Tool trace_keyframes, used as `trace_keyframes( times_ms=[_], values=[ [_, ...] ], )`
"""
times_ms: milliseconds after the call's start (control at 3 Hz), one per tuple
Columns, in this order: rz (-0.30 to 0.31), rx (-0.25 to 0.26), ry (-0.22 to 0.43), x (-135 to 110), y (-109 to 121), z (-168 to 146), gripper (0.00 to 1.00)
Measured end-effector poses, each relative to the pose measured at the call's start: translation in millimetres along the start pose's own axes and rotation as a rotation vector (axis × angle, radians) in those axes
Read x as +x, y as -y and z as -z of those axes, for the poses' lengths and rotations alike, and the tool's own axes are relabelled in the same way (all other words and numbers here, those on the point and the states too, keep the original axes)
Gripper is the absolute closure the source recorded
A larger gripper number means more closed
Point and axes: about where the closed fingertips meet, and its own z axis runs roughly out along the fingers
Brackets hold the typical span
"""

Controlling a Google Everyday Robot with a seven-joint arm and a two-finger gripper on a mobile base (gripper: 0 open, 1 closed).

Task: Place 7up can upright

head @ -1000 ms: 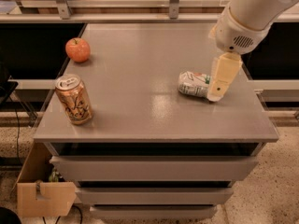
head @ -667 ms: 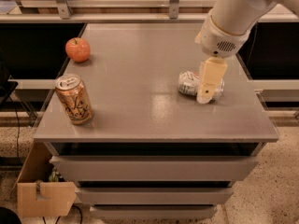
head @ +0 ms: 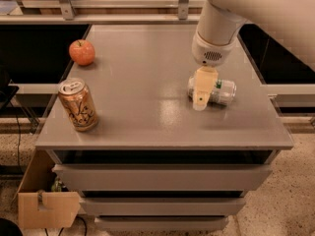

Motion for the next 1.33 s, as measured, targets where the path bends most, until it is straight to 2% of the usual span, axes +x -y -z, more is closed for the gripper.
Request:
trace_keyframes(
  times_ms=[333,667,1333],
  values=[
    [-0.055,-0.016,-0.033,1.6,6.5,-15.5,0.0],
    [-0.09,-0.025,-0.05,1.9,9.5,-25.0,0.18],
    [-0.102,-0.047,-0.076,9.2,7.9,-36.3,0.64]
  ],
)
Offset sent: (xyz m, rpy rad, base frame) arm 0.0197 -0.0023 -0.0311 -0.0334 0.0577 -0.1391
